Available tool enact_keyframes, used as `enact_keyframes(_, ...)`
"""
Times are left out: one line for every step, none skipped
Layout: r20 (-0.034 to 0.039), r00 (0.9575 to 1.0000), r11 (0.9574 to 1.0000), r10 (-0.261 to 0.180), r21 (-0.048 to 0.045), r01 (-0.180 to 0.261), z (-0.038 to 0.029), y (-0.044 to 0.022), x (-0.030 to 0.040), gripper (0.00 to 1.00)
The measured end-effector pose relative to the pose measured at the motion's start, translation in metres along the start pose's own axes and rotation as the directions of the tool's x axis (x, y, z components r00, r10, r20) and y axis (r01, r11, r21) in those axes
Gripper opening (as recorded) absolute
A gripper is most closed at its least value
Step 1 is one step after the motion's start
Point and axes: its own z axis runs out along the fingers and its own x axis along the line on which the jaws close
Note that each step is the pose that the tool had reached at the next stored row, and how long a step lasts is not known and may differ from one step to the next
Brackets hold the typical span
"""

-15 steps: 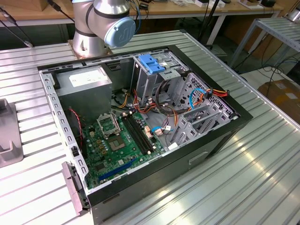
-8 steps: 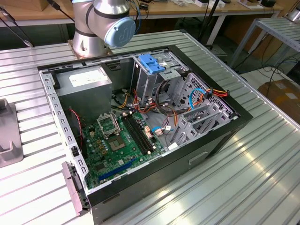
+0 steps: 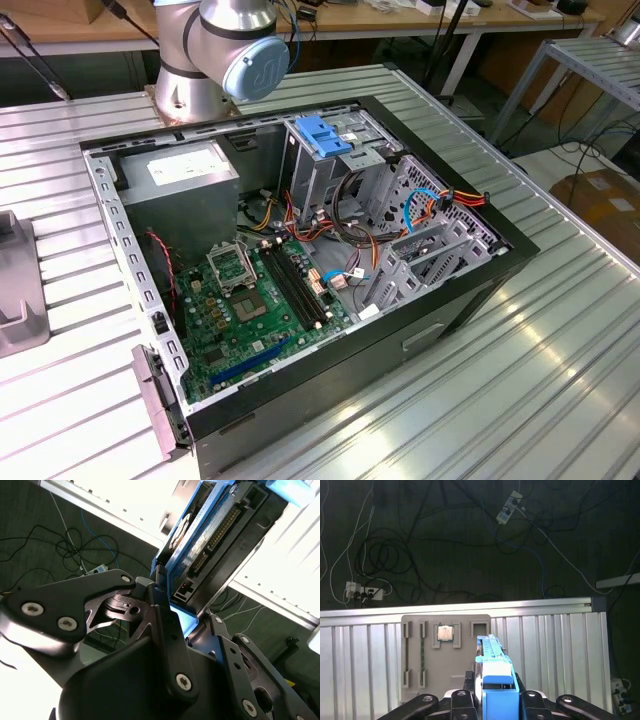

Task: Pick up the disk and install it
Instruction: 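Pick up the disk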

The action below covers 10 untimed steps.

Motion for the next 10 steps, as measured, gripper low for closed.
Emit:
enact_keyframes(0.0,1.0,1.0,0.0,0.0,0.0,-0.0011,0.0,-0.0001,0.37)
enact_keyframes(0.0,1.0,1.0,0.0,0.0,0.0,-0.0015,0.0001,-0.0001,0.37)
enact_keyframes(0.0,1.0,1.0,0.0,0.0,0.0,-0.002,0.0001,-0.0001,0.37)
enact_keyframes(0.0,1.0,1.0,0.0,0.0,0.0,-0.0024,0.0001,-0.0001,0.37)
enact_keyframes(0.0,1.0,1.0,0.0,-0.0001,0.0,-0.003,0.0001,-0.0002,0.37)
enact_keyframes(0.0,1.0,1.0,0.0,0.0,0.0,-0.0041,0.0002,-0.0003,0.37)
enact_keyframes(0.0,1.0,1.0,0.0,-0.0001,0.0,-0.0048,0.0002,-0.0003,0.37)
enact_keyframes(-0.0001,1.0,1.0,0.0,-0.0001,0.0,-0.0055,0.0002,-0.0004,0.37)
enact_keyframes(0.0,1.0,1.0,0.0,-0.0001,0.0,-0.0061,0.0003,-0.0004,0.37)
enact_keyframes(0.0,1.0,1.0,0.0,0.0,0.0,-0.0067,0.0003,-0.0004,0.37)
